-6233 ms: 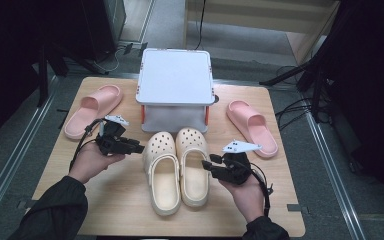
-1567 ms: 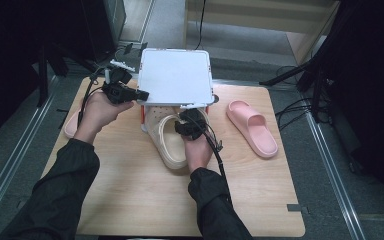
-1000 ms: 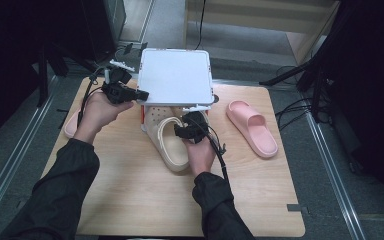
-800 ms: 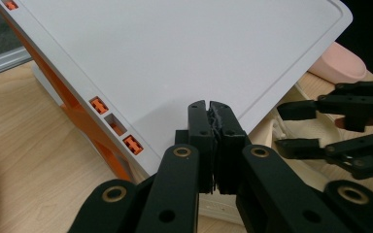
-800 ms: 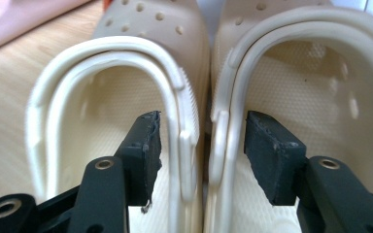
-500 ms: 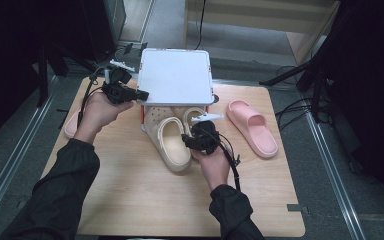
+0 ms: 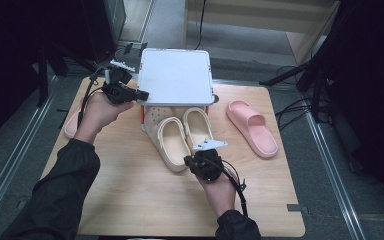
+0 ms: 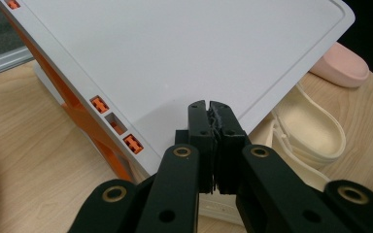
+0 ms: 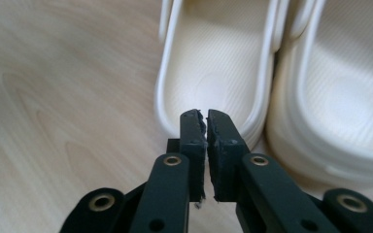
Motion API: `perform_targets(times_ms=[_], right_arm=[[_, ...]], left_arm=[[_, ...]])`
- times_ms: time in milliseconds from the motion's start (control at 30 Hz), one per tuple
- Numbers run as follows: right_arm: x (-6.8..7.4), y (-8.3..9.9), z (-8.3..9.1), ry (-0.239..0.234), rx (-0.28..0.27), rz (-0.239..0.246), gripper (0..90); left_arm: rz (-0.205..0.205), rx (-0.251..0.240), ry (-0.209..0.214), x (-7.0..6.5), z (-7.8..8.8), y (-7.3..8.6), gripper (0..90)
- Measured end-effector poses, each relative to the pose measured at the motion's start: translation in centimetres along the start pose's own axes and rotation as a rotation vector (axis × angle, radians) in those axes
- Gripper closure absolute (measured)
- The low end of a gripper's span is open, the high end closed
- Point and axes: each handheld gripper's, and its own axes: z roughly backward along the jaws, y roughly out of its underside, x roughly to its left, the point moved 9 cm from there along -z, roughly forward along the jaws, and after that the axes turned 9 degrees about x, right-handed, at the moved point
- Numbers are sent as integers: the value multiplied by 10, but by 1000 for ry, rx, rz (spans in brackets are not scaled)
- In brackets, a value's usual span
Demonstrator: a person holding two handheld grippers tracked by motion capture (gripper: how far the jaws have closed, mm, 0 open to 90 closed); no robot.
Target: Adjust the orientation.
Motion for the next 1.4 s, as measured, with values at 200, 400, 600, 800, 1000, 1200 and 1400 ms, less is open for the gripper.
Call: perform_targets(times_ms=[200, 400, 600, 800, 1000, 1200, 1400], right_arm=[[9, 18, -10, -22, 38, 13, 900], [12, 28, -28, 11, 118, 75, 900], [16, 19, -37, 1, 108, 66, 900], [29, 9, -46, -15, 126, 94, 900], [37, -9, -54, -19, 106, 99, 900], [36, -35, -60, 12, 72, 107, 900], [23, -55, -77, 27, 76, 69, 900]], left_arm=[[-1, 0, -2, 0, 0, 0, 891], [-4, 3, -5, 0, 0, 0, 893], [-11, 5, -10, -1, 0, 1, 895], [-11, 5, -10, -1, 0, 0, 895], [-11, 6, -11, -1, 0, 1, 895], [-9, 1, -13, -2, -1, 0, 895], [-5, 4, -7, -1, 0, 1, 896]])
